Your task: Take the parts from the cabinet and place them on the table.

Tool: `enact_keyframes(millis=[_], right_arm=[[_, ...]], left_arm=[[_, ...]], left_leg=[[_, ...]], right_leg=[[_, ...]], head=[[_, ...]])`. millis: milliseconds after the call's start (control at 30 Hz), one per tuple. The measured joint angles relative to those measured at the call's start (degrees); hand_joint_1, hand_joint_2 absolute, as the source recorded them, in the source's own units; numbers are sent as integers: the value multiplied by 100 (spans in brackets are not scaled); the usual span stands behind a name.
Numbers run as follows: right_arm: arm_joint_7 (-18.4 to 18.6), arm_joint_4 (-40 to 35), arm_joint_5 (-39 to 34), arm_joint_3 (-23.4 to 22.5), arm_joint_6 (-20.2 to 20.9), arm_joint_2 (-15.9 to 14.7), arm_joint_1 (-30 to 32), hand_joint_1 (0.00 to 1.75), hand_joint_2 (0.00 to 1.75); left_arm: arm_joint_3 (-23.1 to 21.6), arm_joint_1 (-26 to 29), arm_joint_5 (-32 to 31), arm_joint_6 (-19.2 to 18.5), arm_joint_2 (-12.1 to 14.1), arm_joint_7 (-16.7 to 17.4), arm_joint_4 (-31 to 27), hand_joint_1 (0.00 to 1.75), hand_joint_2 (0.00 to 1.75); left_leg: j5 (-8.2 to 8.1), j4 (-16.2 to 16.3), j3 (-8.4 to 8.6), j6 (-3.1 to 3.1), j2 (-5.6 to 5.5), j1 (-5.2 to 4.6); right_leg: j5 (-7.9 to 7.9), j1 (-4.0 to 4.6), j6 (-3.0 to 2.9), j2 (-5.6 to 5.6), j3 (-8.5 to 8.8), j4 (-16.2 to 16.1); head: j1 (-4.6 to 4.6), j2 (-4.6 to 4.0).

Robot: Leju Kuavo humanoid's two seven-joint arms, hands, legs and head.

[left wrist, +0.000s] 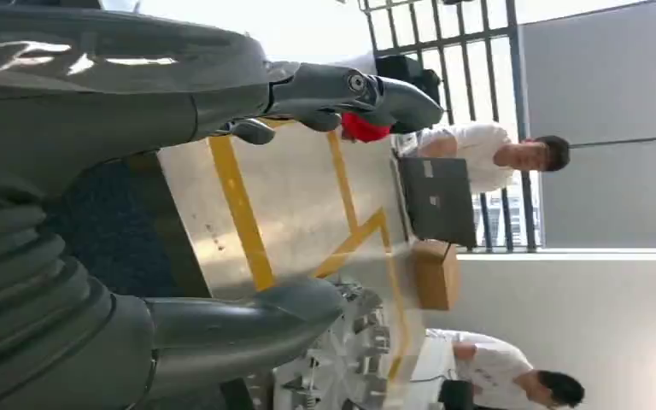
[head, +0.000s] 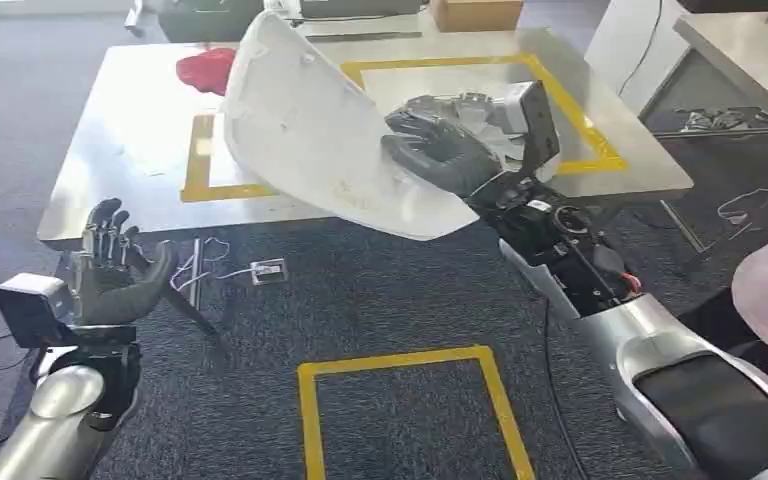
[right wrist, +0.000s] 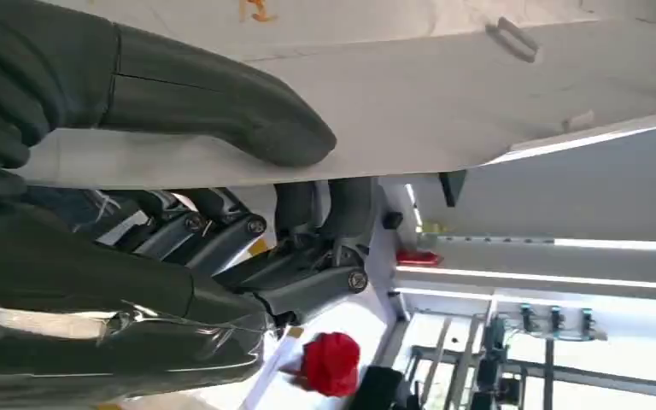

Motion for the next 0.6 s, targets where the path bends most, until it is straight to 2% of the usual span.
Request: enact_keyframes(millis=[33,67,100,133,167,200,233,267,300,333,367,400,433,500,533,567,600], right_arm=[[0,24,48,-9,11,-26,7,175,175],[0,46,61,-20,15,-57,12,175,175],[-2,66,61,-46,15,-70,9,175,175],[-4,79,61,-79,17,-81,1,175,175],[-11,99,61,-98,15,-99,-17,175,175],[-11,103,61,-99,15,-101,-20,175,175],[-28,173,63,-103,20,-114,-67,175,175],[-28,197,88,-107,20,-125,-97,175,175],[-42,227,90,-118,20,-129,-102,175,175],[-46,251,90,-133,13,-142,-104,175,175],[-57,278,135,-142,13,-147,-136,175,175],[-72,311,158,-147,22,-151,-196,175,175],[-87,369,177,-162,26,-177,-265,175,175],[-118,463,184,-184,52,-188,-326,175,175],[-125,501,188,-186,79,-190,-330,175,175],[-127,542,201,-188,85,-193,-330,175,175],[-131,577,228,-195,87,-193,-337,175,175]], left_arm=[[0,17,0,2,2,2,0,0,175],[0,35,2,9,2,5,0,0,175],[0,40,4,11,4,5,0,0,175],[0,39,4,15,4,5,0,0,175],[0,36,4,15,7,5,0,0,175],[0,36,4,15,7,5,0,0,175],[0,5,4,15,9,2,2,0,175],[2,11,11,15,9,0,0,0,175],[4,16,13,13,9,2,2,0,175],[4,21,11,6,11,0,0,0,175],[9,15,11,-4,11,-4,0,0,175],[15,-3,13,-20,20,-9,0,0,175],[24,-17,13,-26,22,-28,-2,0,175],[48,12,22,-59,26,-28,0,0,175],[55,30,22,-63,26,-28,0,0,175],[57,36,22,-68,26,-28,0,0,175],[59,31,22,-68,26,-28,0,0,175]], left_leg=[[-30,3,31,0,-1,0],[-71,7,88,-3,-7,1],[-118,13,153,-13,-18,2],[-166,14,231,-23,-26,2],[-224,11,308,-44,-29,1],[-233,4,304,-49,-30,1],[-242,22,280,-90,-26,-35],[-232,24,218,-112,-36,0],[-224,24,195,-135,-30,-5],[-219,12,198,-147,-27,-5],[-279,18,198,-180,-24,-34],[-372,254,140,-212,2,-22],[-529,712,-99,-234,7,-19],[-847,1757,-736,-271,9,2],[-888,2060,-967,-276,9,5],[-763,2077,-1085,-268,9,4],[-512,1787,-1017,-249,9,4]], right_leg=[[19,-3,9,-1,-167,199],[200,-7,14,-7,-226,144],[536,-7,6,-12,-136,-245],[904,-6,-10,-12,65,-765],[1298,-4,-37,-15,302,-1415],[1346,-3,-44,-17,328,-1528],[1297,39,-79,-2,443,-1648],[1191,60,-141,-4,491,-1789],[1165,77,-168,11,464,-1799],[1166,73,-176,16,467,-1805],[1160,10,-218,20,542,-1860],[1144,1,-254,22,580,-1873],[1126,-3,-285,13,596,-1871],[1086,3,-330,13,625,-1870],[1066,5,-340,17,647,-1870],[1035,6,-339,25,685,-1870],[1003,9,-335,31,729,-1869]], head=[[15,0],[50,0],[83,0],[116,0],[148,0],[155,0],[100,0],[158,0],[149,0],[136,0],[126,0],[80,0],[37,0],[-4,0],[-26,0],[-61,0],[-92,0]])
